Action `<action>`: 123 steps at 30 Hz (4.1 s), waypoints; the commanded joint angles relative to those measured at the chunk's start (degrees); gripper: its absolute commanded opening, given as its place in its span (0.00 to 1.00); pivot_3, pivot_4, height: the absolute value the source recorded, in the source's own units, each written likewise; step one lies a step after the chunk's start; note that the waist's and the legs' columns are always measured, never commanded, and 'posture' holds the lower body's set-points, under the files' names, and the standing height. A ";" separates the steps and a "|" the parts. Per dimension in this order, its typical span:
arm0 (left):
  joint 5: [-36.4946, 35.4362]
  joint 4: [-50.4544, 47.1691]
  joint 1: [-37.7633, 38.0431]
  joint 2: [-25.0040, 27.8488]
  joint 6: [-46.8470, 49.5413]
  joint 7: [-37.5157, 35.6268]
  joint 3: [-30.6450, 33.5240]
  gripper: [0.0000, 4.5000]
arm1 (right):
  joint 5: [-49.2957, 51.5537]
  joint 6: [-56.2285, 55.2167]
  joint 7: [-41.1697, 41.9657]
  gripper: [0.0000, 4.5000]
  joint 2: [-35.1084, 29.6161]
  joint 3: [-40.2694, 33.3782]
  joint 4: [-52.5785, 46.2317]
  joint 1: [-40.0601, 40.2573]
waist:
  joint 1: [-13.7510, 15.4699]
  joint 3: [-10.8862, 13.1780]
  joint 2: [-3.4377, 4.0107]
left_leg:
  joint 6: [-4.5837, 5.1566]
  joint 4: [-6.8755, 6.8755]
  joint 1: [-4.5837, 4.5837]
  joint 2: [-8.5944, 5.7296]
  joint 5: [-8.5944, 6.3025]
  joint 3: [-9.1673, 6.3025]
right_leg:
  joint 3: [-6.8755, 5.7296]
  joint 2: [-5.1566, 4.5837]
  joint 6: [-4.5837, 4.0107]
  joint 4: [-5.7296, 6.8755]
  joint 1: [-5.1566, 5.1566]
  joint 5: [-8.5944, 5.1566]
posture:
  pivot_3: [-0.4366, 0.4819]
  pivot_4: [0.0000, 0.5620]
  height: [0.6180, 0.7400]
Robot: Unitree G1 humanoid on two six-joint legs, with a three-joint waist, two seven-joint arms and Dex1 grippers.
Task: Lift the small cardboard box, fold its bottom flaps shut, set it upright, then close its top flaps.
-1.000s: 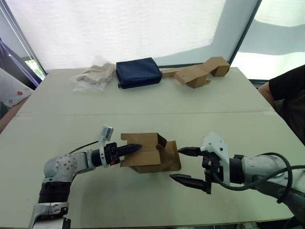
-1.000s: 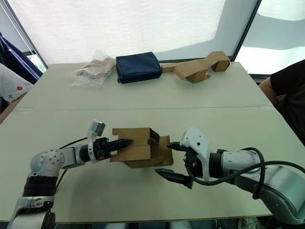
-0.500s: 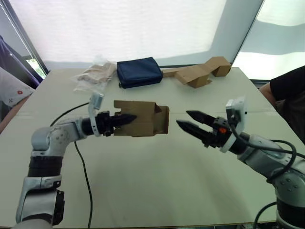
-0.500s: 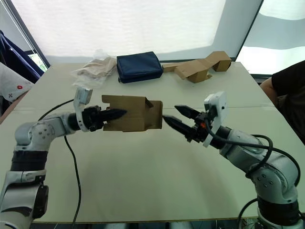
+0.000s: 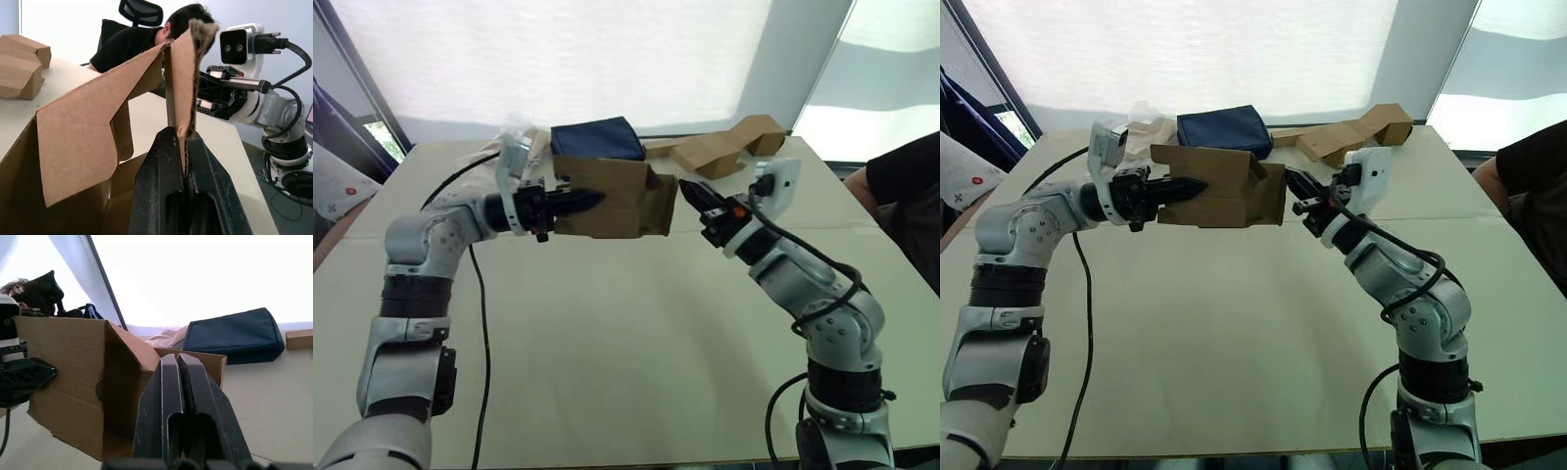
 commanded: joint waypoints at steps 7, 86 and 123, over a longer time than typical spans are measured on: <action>-1.44 -3.87 -0.64 -0.09 0.49 0.25 1.29 0.00 | -1.56 0.05 2.33 0.01 2.62 2.60 0.23 -2.99 | -0.09 0.00 0.00 | 0.00 0.00 0.00 0.02 0.00 -0.01 | 0.00 -0.02 0.00 0.01 0.00 0.00 | 0.48 0.27 1.00; -5.51 -7.77 -0.37 -0.07 4.91 -0.91 1.22 0.00 | -10.79 -6.37 26.71 0.01 -7.54 7.23 -2.69 4.55 | 0.07 0.03 -0.01 | 0.02 0.02 0.00 -0.01 -0.01 -0.03 | 0.00 0.05 0.00 -0.01 0.01 0.00 | 0.48 0.27 1.00; -5.14 -5.77 -1.11 1.41 4.74 -1.91 1.44 0.00 | 2.54 -2.37 24.64 0.01 -5.58 -3.72 1.72 3.39 | 0.23 0.04 0.03 | -0.04 0.01 -0.03 0.00 0.02 0.00 | 0.03 -0.03 0.00 0.06 -0.06 0.00 | 0.48 0.27 1.00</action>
